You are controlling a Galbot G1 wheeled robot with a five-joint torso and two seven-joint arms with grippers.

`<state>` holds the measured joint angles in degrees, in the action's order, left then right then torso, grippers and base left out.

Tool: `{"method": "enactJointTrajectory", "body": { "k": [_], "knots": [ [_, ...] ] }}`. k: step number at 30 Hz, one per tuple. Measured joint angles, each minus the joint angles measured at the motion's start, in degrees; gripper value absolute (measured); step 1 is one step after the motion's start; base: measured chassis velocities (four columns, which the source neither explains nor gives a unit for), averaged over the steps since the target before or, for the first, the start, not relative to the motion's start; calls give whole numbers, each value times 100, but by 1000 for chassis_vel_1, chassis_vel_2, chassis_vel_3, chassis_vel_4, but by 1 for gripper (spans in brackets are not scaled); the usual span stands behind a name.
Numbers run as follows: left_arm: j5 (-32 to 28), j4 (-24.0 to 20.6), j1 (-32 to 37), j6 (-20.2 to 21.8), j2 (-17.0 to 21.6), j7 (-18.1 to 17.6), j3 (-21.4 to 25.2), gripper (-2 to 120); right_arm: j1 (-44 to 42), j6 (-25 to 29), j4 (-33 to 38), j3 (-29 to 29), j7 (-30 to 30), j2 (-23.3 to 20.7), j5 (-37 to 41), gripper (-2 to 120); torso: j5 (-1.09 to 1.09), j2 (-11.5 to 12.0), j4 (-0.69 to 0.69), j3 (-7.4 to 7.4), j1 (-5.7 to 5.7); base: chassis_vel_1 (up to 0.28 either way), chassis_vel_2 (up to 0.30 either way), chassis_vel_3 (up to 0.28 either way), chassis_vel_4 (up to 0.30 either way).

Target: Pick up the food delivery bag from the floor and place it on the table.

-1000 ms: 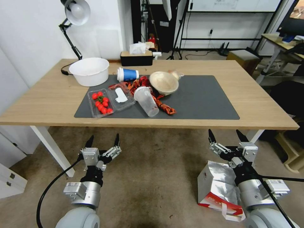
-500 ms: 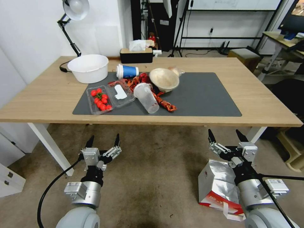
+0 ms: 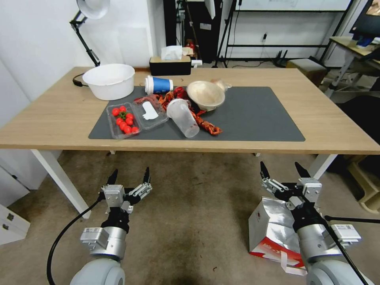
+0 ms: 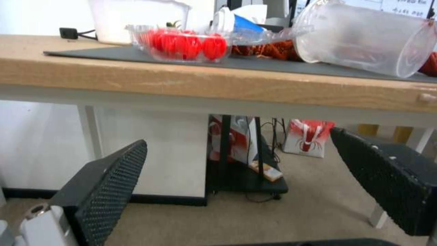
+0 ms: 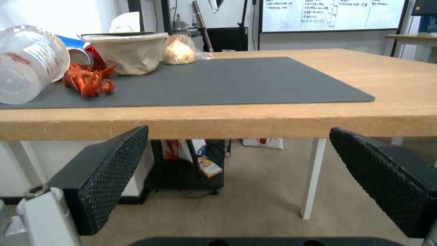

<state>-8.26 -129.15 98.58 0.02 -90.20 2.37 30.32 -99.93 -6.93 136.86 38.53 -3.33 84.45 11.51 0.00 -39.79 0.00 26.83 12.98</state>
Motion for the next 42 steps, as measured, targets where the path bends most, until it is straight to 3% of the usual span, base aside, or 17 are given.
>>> {"method": "enactJointTrajectory", "body": {
  "k": [17, 42],
  "knots": [
    [-7, 10, 6, -38, 9, -2, 1, 100, -12, 64, -6, -2, -18, 4, -14, 100, 0, 429, 0, -262, -169, 0, 0, 0, 0],
    [-9, 70, -23, -46, 12, -3, -1, 100, 14, 83, -55, -9, -22, -2, -18, 100, 0, 881, 0, -541, -342, 0, 0, 0, 0]
  ]
}}
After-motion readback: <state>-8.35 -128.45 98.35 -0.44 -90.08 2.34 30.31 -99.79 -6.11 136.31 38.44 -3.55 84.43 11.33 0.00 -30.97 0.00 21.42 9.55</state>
